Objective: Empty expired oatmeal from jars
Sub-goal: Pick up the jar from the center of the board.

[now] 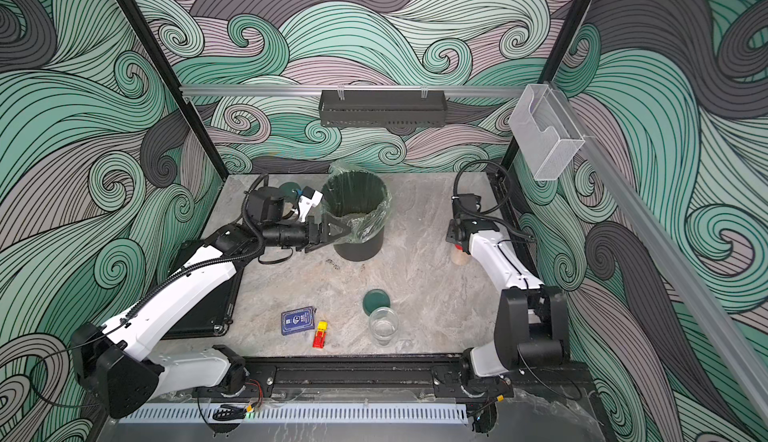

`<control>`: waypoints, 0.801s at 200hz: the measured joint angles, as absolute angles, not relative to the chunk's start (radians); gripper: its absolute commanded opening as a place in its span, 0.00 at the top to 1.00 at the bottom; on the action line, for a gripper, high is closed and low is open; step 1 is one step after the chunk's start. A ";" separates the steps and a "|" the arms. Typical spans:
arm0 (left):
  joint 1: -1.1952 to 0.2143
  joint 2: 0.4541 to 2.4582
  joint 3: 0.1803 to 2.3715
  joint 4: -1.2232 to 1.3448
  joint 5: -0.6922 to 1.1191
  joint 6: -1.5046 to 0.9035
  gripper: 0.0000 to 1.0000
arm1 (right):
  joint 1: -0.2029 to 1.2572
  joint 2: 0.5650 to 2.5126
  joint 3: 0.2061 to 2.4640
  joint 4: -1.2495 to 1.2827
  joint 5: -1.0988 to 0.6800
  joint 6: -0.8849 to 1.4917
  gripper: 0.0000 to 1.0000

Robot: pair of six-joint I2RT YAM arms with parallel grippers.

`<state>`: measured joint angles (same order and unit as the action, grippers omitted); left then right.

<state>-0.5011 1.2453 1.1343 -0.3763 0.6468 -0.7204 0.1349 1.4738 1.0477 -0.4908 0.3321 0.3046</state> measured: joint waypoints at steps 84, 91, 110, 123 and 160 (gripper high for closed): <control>-0.501 1.172 1.071 -0.402 0.583 -0.629 0.01 | 0.276 1.296 1.050 -0.586 0.178 0.311 0.35; -0.501 1.158 1.056 -0.405 0.579 -0.613 0.01 | 0.280 1.261 1.053 -0.598 0.153 0.312 0.35; -0.503 1.127 1.014 -0.409 0.567 -0.575 0.02 | 0.304 1.174 1.063 -0.620 0.063 0.315 0.35; -0.509 1.114 0.989 -0.408 0.557 -0.551 0.01 | 0.329 1.129 1.066 -0.627 -0.012 0.321 0.35; -0.587 1.071 0.920 -0.398 0.497 -0.477 0.01 | 0.402 1.058 1.066 -0.661 -0.223 0.345 0.35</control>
